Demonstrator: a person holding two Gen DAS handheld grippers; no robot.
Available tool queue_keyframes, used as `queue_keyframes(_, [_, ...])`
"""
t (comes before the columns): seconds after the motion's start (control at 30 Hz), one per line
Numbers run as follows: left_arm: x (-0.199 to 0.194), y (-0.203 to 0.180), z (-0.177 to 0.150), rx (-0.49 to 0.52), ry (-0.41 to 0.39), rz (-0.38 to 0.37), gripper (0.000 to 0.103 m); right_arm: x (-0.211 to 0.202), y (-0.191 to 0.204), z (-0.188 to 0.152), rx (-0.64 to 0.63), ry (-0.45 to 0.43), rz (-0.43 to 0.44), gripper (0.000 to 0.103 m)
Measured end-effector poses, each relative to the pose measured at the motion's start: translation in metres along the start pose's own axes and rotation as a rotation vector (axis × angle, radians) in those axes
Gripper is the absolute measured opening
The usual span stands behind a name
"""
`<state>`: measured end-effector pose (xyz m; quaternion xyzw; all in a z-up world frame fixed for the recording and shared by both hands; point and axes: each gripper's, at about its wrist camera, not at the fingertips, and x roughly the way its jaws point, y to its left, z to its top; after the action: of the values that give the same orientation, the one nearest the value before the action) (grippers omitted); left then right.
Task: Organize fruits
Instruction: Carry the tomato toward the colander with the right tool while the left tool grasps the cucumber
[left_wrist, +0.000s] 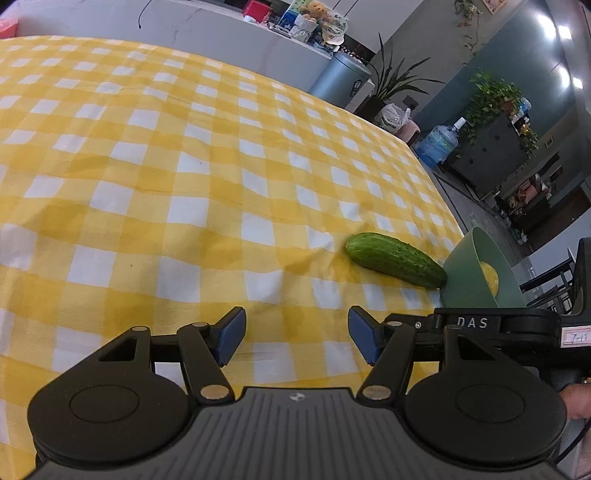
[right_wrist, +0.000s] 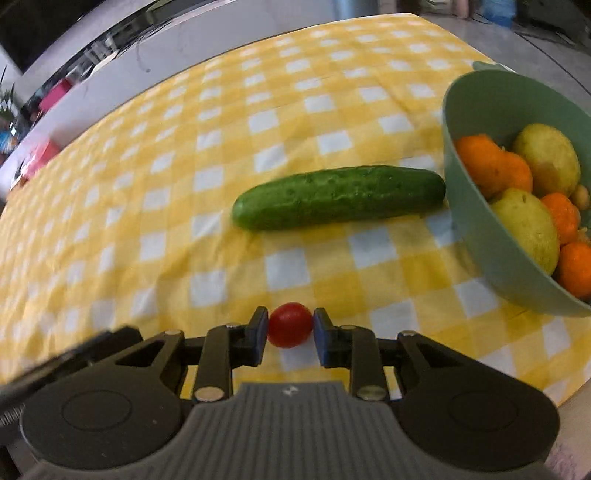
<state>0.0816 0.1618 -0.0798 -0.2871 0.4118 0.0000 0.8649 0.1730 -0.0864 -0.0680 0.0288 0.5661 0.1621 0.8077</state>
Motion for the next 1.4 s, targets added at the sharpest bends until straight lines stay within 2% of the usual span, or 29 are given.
queue_keyframes(0.2, [0.002, -0.002, -0.002, 0.003, 0.004, 0.011, 0.074, 0.013, 0.01, 0.004, -0.029, 0.015, -0.054, 0.028])
queue_keyframes(0.27, [0.002, -0.002, -0.002, 0.001, 0.005, 0.008, 0.074, 0.016, 0.016, 0.004, -0.044, -0.008, -0.074, 0.024])
queue_keyframes(0.4, [0.002, -0.002, -0.003, -0.001, 0.002, 0.014, 0.074, 0.02, 0.024, 0.004, -0.085, -0.028, -0.11, 0.023])
queue_keyframes(0.5, [0.003, -0.001, -0.003, -0.002, 0.006, 0.015, 0.074, 0.02, 0.025, 0.002, -0.112, -0.01, -0.112, 0.023])
queue_keyframes(0.57, [0.003, -0.001, -0.003, 0.001, 0.007, 0.018, 0.074, 0.017, 0.026, 0.0, -0.122, 0.003, -0.116, 0.028])
queue_keyframes(0.93, [0.004, -0.002, -0.005, 0.005, 0.018, 0.027, 0.074, 0.014, 0.034, -0.009, -0.193, 0.017, -0.165, 0.023])
queue_keyframes(1.03, [0.004, -0.003, -0.006, 0.009, 0.015, 0.032, 0.074, 0.013, 0.029, -0.007, -0.166, 0.012, -0.146, 0.023])
queue_keyframes(1.2, [0.005, -0.009, -0.009, 0.051, -0.008, 0.049, 0.075, 0.003, 0.017, -0.001, -0.077, -0.03, -0.05, 0.023])
queue_keyframes(1.3, [0.009, -0.02, -0.014, 0.128, -0.035, 0.049, 0.077, -0.007, 0.01, 0.004, -0.054, -0.054, 0.005, 0.023])
queue_keyframes(1.4, [0.013, -0.034, -0.021, 0.222, -0.067, 0.066, 0.077, -0.018, -0.006, 0.012, 0.027, -0.087, 0.071, 0.023])
